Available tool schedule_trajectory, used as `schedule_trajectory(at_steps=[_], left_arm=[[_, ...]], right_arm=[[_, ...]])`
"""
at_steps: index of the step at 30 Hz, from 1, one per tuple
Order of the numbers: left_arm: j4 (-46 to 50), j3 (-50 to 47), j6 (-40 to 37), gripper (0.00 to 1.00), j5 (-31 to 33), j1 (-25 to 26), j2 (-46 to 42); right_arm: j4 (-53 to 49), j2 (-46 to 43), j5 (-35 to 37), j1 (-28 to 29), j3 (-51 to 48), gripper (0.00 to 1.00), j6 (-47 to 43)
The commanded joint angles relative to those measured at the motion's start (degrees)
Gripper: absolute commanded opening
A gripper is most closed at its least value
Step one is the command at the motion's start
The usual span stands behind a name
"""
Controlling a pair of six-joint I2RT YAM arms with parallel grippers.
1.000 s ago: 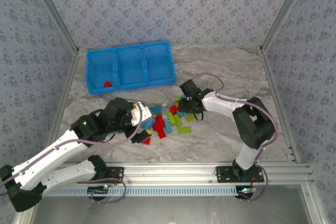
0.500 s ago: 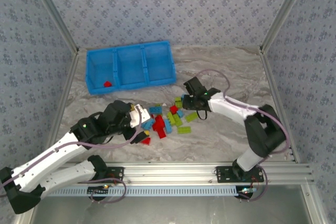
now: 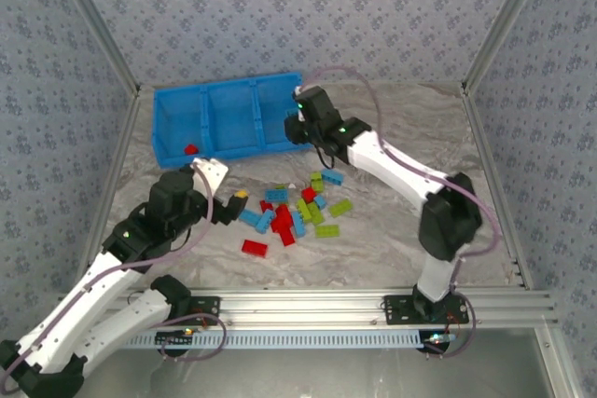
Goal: Sort the legos into containers by color
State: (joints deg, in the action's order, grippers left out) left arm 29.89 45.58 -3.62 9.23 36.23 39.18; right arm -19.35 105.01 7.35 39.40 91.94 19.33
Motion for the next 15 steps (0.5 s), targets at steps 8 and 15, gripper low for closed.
schedule_trajectory(at_steps=[8,15], left_arm=[[0.41,1.93,2.14,0.99,-2.06,-2.19,1.18],[0.52,2.05,1.99,0.99,-1.84,-2.21,1.64]], right_arm=[[-0.60,25.75,-3.13,-3.35,22.51,0.33,-4.07],[-5.95,31.61,-3.35,-3.40,31.73,0.50,-4.22]])
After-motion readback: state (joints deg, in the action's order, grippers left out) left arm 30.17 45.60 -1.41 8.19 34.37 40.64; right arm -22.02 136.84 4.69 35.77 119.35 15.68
